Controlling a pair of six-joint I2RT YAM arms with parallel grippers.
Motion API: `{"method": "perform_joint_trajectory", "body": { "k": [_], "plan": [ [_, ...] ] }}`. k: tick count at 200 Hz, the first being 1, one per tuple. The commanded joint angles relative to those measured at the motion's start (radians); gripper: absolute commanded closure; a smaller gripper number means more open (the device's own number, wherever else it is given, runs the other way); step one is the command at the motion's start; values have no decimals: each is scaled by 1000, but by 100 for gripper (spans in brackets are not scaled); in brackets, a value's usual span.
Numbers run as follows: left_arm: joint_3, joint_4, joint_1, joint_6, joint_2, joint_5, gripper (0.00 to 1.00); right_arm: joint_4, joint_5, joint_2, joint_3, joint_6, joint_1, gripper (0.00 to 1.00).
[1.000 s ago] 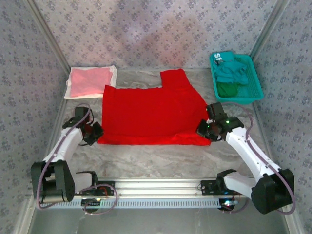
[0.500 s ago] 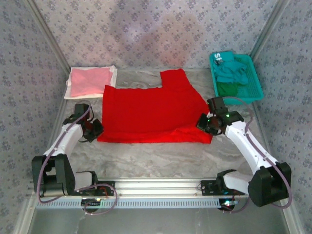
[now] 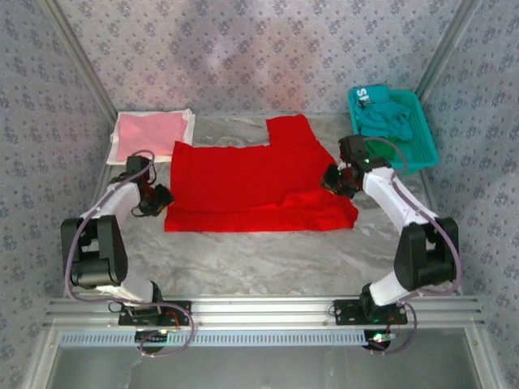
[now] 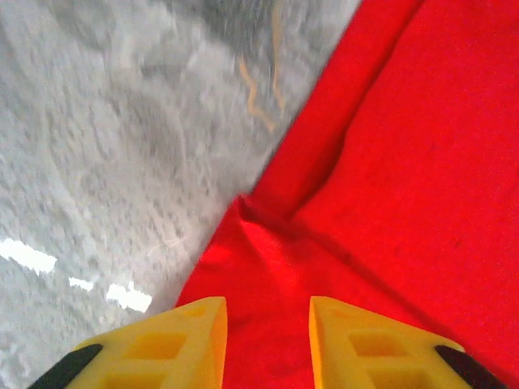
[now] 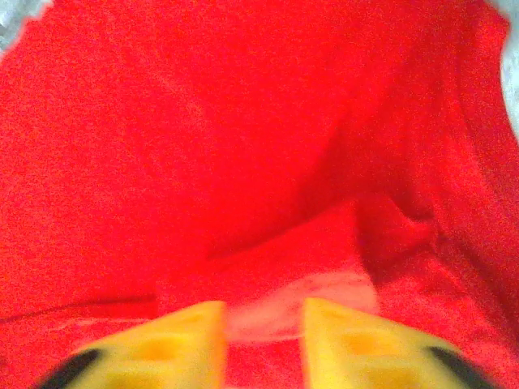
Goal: Fold and stack the t-shirts
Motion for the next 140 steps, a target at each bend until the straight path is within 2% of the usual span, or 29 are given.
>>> {"method": "perform_joint_trajectory", "body": {
  "k": [1,32,56,74,106,140],
  "plan": [
    [10,29,-2,3,-59,-54,56,48,6,-18,55,-65,-5,57],
    [-94,16,-47,24,-170,-102,57,134,-17,-135,-116,-97,31,58],
    [-170,83,-125,45,-218,-88,57,117,-20,-136,-187,-99,64,58],
    [-171,132,-158,68,-177,-79,59,130,-10,-103,-224,-89,70,58],
    [-114,148,-163,92,-64,-49,60,110,32,-1,-192,-68,79,54],
    [-114,182,-163,84,-15,-45,60,142,45,78,-179,-57,79,51]
  ]
}}
